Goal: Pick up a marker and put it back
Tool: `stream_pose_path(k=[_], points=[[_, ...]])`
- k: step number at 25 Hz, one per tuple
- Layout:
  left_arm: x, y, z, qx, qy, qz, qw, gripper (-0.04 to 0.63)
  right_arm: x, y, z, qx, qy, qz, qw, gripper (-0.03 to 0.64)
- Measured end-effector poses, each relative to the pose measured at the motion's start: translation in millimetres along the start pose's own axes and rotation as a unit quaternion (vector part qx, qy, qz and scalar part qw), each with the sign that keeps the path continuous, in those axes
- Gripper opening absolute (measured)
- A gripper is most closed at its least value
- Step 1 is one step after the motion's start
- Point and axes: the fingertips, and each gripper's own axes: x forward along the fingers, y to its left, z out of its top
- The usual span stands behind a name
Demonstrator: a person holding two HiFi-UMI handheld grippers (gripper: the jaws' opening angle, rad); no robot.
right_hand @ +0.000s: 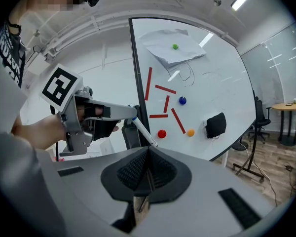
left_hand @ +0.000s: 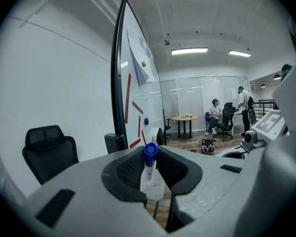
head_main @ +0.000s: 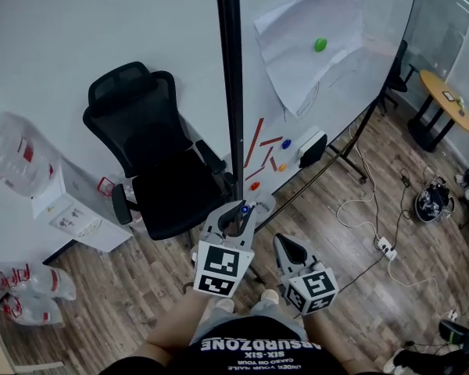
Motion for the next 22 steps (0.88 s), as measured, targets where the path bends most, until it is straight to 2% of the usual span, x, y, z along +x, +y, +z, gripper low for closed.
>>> stream_pose_path(k=[22], points=[[-35, 19, -12, -0.032, 0.002, 0.015, 0.9994, 0.078, 16, 30, -3, -0.004, 0.008, 0.037, 0.999, -0.003]])
